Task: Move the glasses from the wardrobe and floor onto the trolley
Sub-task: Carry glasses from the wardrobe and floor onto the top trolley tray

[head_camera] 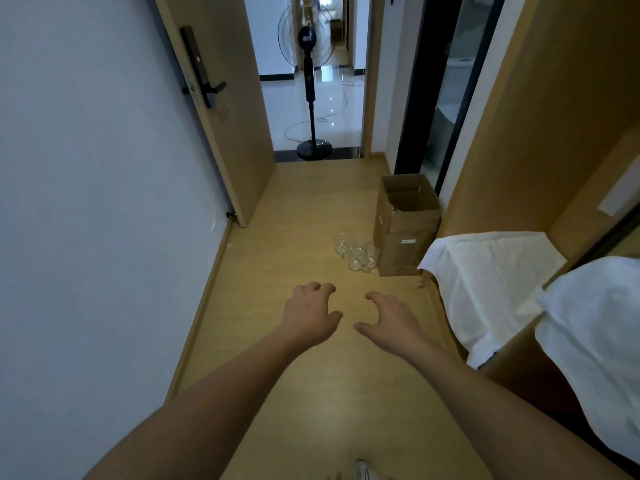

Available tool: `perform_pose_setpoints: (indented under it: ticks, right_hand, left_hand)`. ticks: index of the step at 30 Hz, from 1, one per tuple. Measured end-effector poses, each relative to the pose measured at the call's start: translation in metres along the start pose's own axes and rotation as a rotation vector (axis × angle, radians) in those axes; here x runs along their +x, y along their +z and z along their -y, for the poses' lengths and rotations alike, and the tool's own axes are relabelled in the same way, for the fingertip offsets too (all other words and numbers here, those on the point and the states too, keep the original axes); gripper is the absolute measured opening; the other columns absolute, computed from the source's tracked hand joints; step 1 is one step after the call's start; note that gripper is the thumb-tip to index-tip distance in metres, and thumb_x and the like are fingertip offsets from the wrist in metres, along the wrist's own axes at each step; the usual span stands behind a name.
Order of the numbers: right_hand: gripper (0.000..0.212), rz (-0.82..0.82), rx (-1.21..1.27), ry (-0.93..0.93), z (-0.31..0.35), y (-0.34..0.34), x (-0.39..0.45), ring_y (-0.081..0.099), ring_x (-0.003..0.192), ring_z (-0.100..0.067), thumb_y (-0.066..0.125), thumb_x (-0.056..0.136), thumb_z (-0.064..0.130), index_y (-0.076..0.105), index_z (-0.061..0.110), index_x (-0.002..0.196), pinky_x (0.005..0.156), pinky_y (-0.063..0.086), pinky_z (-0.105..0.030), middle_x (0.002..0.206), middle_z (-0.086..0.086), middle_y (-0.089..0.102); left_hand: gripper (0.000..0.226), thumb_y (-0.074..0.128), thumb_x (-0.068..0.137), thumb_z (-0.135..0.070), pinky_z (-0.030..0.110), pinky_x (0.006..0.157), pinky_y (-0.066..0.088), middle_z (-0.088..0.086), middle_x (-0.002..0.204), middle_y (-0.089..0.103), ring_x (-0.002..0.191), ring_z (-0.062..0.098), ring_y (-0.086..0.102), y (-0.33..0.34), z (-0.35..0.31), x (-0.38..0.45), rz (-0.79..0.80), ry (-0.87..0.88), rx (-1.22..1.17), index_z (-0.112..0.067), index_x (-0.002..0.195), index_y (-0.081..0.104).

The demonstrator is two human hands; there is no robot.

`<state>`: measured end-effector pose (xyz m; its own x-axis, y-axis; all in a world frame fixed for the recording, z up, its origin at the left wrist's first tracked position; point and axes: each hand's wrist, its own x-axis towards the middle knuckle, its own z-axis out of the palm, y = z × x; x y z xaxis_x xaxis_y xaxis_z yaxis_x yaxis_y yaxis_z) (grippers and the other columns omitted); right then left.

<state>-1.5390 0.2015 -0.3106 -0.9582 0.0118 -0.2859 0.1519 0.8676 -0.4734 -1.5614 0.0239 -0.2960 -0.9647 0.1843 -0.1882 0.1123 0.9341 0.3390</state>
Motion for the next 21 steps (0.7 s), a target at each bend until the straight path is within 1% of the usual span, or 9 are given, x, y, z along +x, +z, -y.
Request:
perform_pose_setpoints:
  ticks: [5,10,16,21]
  right_hand:
    - [0.071,0.034,0.007,0.002,-0.004,-0.019,0.067,0.042,0.137,-0.025,0.067,0.089,0.054,0.040,0.030,0.150,0.109,0.043,-0.044,0.151,0.000,0.045]
    - [0.071,0.068,-0.007,0.010,0.001,-0.025,0.118,0.042,0.137,-0.025,0.068,0.088,0.054,0.041,0.029,0.150,0.110,0.042,-0.044,0.151,0.000,0.046]
    - [0.071,0.067,-0.016,0.048,0.016,-0.027,0.197,0.043,0.137,-0.024,0.068,0.088,0.054,0.041,0.029,0.149,0.110,0.042,-0.044,0.150,0.000,0.046]
    - [0.072,0.068,-0.015,0.127,0.034,-0.022,0.269,0.044,0.137,-0.024,0.069,0.087,0.054,0.042,0.028,0.149,0.110,0.042,-0.041,0.150,0.000,0.047]
  left_hand:
    - [0.058,0.060,0.093,-0.045,0.043,0.105,0.043,0.004,0.146,0.049,0.134,0.028,0.039,-0.009,-0.005,0.070,0.010,-0.009,-0.015,-0.024,0.145,0.046]
    - [0.059,0.059,0.094,-0.045,0.044,0.108,0.041,0.005,0.149,0.047,0.137,0.028,0.037,-0.013,0.005,0.123,0.049,-0.027,-0.033,-0.024,0.147,0.044]
    - [0.058,0.059,0.094,-0.046,0.045,0.108,0.041,0.005,0.149,0.047,0.137,0.029,0.038,-0.023,0.032,0.208,0.060,0.016,-0.043,-0.024,0.146,0.044]
    - [0.058,0.060,0.094,-0.046,0.043,0.107,0.042,0.005,0.147,0.049,0.135,0.028,0.039,-0.031,0.063,0.289,0.116,0.056,-0.054,-0.024,0.146,0.045]
